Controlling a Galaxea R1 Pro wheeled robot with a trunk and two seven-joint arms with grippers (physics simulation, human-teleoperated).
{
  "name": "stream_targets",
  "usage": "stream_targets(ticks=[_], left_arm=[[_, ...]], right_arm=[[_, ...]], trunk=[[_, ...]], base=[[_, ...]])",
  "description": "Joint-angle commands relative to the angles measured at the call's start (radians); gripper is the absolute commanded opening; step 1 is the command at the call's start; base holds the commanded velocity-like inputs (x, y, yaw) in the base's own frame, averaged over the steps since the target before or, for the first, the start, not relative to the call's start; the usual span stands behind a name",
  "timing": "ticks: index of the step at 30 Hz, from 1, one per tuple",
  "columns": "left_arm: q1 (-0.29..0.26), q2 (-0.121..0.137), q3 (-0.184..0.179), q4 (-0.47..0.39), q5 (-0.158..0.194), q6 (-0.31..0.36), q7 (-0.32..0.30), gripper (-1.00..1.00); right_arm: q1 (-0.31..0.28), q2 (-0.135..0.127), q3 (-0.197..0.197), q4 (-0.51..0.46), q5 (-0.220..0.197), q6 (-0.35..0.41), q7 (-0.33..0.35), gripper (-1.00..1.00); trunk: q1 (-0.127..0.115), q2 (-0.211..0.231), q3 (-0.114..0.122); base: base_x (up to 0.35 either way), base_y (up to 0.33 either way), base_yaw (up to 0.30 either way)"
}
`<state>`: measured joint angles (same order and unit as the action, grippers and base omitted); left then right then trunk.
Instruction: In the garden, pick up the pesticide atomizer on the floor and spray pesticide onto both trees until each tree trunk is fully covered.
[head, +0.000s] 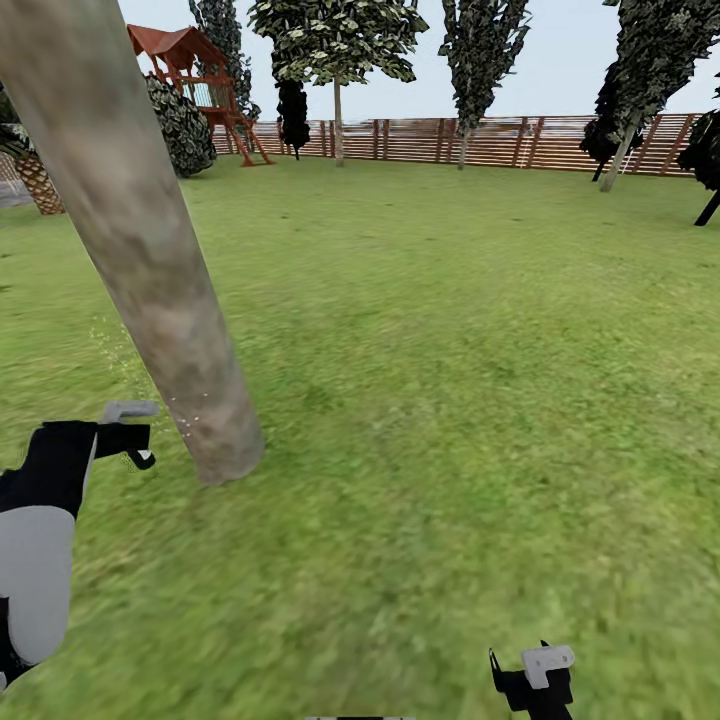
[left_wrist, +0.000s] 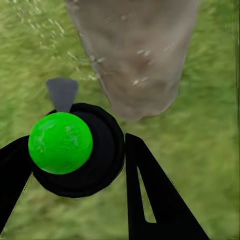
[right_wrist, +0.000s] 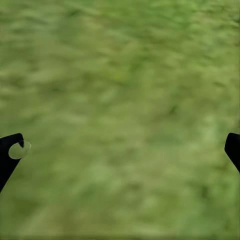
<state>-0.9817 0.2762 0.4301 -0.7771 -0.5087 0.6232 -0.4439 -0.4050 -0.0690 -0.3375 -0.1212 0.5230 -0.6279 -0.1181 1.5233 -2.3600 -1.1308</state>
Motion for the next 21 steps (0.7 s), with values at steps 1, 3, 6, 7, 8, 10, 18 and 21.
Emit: stream_targets(ticks=[1,3,6,7,8,10,18,21], left_arm=[[-0.001,0.001,-0.020,-0.008,-0.002,0.007,-0.001,-1.00],[-0.002,0.012,-0.034,-0.046,-0.001,0.044,-0.003,-1.00],[-0.019,0.031,-0.033,-0.068,-0.001,0.063,-0.004,-1.00],[-0.023,0.039,-0.033,-0.069,0.000,0.065,-0.004,-1.00],[-0.026,0.044,-0.033,-0.071,0.001,0.066,-0.004,-1.00],[-0.027,0.033,-0.038,-0.078,0.000,0.067,-0.010,-1.00],[-0.024,0.015,-0.062,-0.083,-0.005,0.068,-0.112,-1.00],[-0.018,0.011,-0.177,-0.080,-0.003,0.070,-0.133,-1.00]], right_arm=[[0.000,0.000,0.000,0.000,0.000,0.000,0.000,1.00],[0.000,0.000,0.000,0.000,0.000,0.000,0.000,1.00],[0.000,0.000,0.000,0.000,0.000,0.000,0.000,1.00],[0.000,0.000,0.000,0.000,0.000,0.000,0.000,1.00],[0.000,0.000,0.000,0.000,0.000,0.000,0.000,1.00],[0.000,0.000,0.000,0.000,0.000,0.000,0.000,1.00],[0.000,0.000,0.000,0.000,0.000,0.000,0.000,1.00],[0.000,0.000,0.000,0.000,0.000,0.000,0.000,1.00]], trunk=[[0.000,0.000,0.000],[0.000,0.000,0.000],[0.000,0.000,0.000],[0.000,0.000,0.000],[0.000,0.000,0.000],[0.000,0.000,0.000],[0.000,0.000,0.000],[0.000,0.000,0.000]], base=[[0.000,0.000,0.000],[0.000,0.000,0.000],[0.000,0.000,0.000],[0.000,0.000,0.000],[0.000,0.000,0.000],[0.000,0.000,0.000],[0.000,0.000,0.000],[0.000,0.000,0.000]])
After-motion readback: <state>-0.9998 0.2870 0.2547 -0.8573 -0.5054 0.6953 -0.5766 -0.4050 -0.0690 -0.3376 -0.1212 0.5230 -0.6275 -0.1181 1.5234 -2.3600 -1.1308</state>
